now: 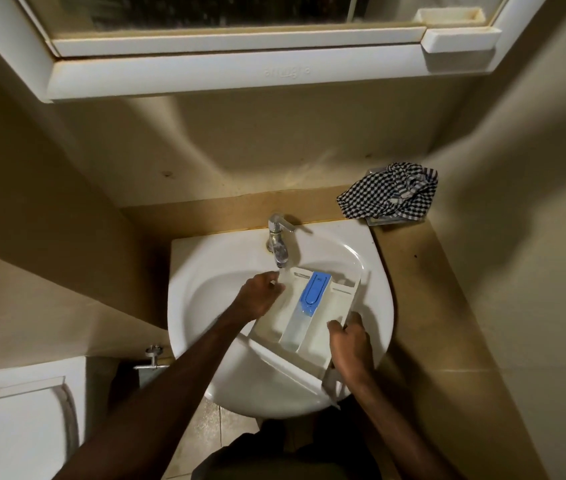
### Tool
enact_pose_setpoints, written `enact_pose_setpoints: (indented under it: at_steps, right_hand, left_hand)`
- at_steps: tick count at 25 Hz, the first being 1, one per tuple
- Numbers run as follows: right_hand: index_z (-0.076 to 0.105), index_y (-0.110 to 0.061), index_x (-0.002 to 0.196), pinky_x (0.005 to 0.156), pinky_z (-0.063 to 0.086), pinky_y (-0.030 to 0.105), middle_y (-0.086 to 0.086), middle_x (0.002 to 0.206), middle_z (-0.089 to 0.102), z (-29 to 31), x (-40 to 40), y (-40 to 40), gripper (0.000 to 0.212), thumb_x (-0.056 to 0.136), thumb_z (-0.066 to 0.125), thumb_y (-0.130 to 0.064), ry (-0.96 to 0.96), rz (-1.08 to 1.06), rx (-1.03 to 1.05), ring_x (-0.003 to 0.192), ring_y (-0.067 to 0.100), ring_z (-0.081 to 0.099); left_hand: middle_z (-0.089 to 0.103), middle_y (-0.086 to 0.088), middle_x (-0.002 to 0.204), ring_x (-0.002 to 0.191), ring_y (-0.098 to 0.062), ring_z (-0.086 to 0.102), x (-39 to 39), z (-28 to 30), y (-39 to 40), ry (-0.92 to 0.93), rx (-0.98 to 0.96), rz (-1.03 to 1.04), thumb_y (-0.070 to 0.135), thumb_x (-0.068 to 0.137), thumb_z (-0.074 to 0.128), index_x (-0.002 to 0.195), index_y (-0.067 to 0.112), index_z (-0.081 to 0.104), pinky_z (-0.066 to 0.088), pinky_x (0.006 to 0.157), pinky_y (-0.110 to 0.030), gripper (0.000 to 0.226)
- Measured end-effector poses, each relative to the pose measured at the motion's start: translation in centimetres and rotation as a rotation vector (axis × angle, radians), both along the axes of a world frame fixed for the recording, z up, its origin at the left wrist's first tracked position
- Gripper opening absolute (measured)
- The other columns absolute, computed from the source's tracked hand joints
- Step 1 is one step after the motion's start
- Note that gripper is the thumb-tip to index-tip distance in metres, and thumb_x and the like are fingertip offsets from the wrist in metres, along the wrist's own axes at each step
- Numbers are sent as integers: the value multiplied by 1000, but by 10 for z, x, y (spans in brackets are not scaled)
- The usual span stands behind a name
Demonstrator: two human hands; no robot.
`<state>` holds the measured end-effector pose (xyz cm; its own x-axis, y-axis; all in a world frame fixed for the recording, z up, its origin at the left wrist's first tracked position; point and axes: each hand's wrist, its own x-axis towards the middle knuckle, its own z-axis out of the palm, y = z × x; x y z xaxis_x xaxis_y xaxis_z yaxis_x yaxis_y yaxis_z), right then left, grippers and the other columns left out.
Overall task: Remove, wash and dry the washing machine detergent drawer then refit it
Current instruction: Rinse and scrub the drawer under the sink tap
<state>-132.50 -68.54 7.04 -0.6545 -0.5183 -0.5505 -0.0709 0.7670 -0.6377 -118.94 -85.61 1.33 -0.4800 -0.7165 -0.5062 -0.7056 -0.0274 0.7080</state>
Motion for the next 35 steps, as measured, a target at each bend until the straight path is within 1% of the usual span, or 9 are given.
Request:
enact_pose_setpoints:
  at_steps: [5,9,12,17,21,25,28,32,35]
  right_hand:
    - [47,-16,117,85,60,50,12,114,71,-7,22,-4,26,95,57,-24,-7,21,-21,99,34,70]
    - [47,-15,120,86,60,52,14,118,70,-9,29,-3,28,95,56,-23,-20,15,-8,102,36,70]
    - [46,-15,128,92,58,50,13,125,68,-7,33,-2,36,95,56,-25,-15,50,16,109,35,68]
    - [44,-12,125,94,55,49,16,126,67,-6,30,-5,30,97,54,-19,21,72,41,113,39,65]
    - [40,-12,119,95,54,51,19,125,67,-7,28,-11,27,96,53,-15,41,87,33,113,42,64]
    - [39,-14,114,96,55,47,18,128,65,-9,27,-10,23,97,53,-10,1,51,9,115,40,63]
    - [39,-16,113,92,58,51,16,127,65,-12,27,-8,24,95,54,-10,-37,31,-22,111,36,65]
    - [40,-14,114,95,56,52,17,124,66,-15,30,-9,25,93,54,-11,-9,51,-25,112,39,64]
    - [42,-13,116,95,56,49,16,125,66,-14,27,-9,25,94,54,-10,-25,26,-46,112,37,65]
  left_hand:
    - [73,-18,105,99,-39,67,-17,-6,-15,-8,-181,7,32,107,47,108,4,64,38,72,-31,33]
    - [73,-23,104,95,-43,68,-21,-11,-18,-50,-366,-21,35,106,49,107,-1,67,41,68,-33,40]
    - [75,-20,102,93,-41,69,-29,-14,-9,-128,-451,69,40,105,52,108,3,70,42,68,-33,41]
    - [73,-21,113,102,-43,66,-31,-10,-14,-93,-404,113,25,104,53,116,4,68,49,78,-40,28]
    - [72,-21,112,101,-43,65,-25,-9,-14,-67,-372,103,12,103,49,114,3,64,41,75,-33,20]
    - [75,-20,100,89,-43,67,-26,-11,-10,-43,-504,128,22,100,60,105,3,69,42,68,-35,21]
    - [76,-17,92,82,-40,66,-29,-11,-8,-12,-443,206,35,100,62,99,6,72,39,64,-32,31]
    - [73,-18,109,89,-33,64,-18,-18,-19,-13,-314,44,18,100,61,117,8,70,42,72,-30,22]
    - [71,-8,121,100,-27,65,-5,-17,-13,85,-150,-1,3,89,70,128,12,63,55,86,-36,41]
